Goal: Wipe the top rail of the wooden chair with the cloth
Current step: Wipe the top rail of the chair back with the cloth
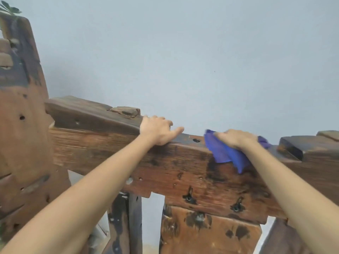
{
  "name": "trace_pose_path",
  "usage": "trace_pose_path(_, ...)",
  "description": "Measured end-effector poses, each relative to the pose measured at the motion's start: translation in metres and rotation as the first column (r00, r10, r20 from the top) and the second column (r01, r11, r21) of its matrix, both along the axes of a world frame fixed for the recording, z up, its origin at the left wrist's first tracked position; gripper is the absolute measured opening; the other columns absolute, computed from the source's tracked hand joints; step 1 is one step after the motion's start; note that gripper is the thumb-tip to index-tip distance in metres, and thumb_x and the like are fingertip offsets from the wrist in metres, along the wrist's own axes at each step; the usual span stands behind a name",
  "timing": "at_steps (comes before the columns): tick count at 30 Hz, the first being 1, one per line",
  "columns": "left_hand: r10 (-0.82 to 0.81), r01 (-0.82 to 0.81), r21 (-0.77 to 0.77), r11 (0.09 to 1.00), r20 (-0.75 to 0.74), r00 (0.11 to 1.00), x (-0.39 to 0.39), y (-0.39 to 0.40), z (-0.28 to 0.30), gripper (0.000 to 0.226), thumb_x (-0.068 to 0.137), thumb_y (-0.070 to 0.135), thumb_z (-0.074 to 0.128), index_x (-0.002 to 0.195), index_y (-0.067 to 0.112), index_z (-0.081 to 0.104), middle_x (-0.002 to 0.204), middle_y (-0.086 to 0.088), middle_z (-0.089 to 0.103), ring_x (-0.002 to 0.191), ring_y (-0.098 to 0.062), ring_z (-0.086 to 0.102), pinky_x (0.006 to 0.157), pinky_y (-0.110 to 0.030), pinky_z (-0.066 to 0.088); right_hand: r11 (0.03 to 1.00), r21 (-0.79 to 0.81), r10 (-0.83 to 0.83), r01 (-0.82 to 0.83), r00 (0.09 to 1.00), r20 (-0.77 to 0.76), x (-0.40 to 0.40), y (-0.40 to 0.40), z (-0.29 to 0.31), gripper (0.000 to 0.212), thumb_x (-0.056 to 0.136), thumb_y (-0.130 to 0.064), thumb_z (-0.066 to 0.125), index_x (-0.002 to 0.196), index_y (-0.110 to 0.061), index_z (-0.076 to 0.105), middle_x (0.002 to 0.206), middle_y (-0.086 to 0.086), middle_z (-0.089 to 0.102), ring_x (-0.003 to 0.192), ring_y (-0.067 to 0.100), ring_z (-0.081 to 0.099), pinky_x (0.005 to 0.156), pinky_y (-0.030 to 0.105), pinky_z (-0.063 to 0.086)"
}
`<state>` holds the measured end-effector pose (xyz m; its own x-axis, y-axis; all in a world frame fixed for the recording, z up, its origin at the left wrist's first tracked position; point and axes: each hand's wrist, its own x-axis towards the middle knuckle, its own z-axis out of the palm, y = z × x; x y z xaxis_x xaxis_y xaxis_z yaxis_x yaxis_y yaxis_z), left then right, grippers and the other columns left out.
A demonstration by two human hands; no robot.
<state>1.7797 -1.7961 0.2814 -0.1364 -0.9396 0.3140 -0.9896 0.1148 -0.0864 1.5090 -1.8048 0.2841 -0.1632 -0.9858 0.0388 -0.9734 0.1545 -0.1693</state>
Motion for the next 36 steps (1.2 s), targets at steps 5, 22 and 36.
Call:
trace_pose_path(5, 0.002, 0.002, 0.122, 0.992, -0.035, 0.999, 0.001, -0.018, 0.014, 0.049, 0.087, 0.056, 0.028, 0.103, 0.029, 0.065, 0.125, -0.005, 0.067, 0.117, -0.029, 0.058, 0.092, -0.049, 0.031, 0.745, -0.532, 0.332, -0.403, 0.915, -0.228, 0.085, 0.062, -0.048, 0.055, 0.094, -0.059, 0.035, 0.136, -0.035, 0.062, 0.144, 0.004, 0.062, 0.124, 0.03, 0.063, 0.093, 0.042, 0.046)
trace_pose_path(22, -0.023, 0.017, -0.095, 0.995, -0.066, 0.998, -0.011, -0.013, 0.0, 0.055, 0.083, 0.054, 0.032, 0.086, 0.018, 0.073, 0.087, -0.011, 0.07, 0.084, -0.032, 0.062, 0.081, -0.043, 0.036, 0.474, -0.878, -0.018, -0.072, 0.996, -0.092, -0.136, 0.089, -0.212, 0.074, 0.094, -0.042, 0.046, 0.163, -0.031, 0.022, 0.173, 0.018, 0.004, 0.16, 0.037, 0.007, 0.126, 0.054, 0.008)
trace_pose_path(36, -0.173, 0.179, -0.042, 0.983, -0.544, 0.821, -0.001, 0.004, 0.017, 0.077, 0.09, 0.069, 0.013, 0.092, 0.024, 0.075, 0.102, -0.002, 0.072, 0.104, -0.027, 0.062, 0.091, -0.043, 0.04, 0.523, -0.84, 0.269, -0.143, 0.963, 0.004, 0.205, 0.064, -0.222, 0.087, 0.09, -0.055, 0.047, 0.165, -0.035, 0.009, 0.173, 0.012, -0.006, 0.16, 0.033, -0.001, 0.126, 0.052, 0.005)
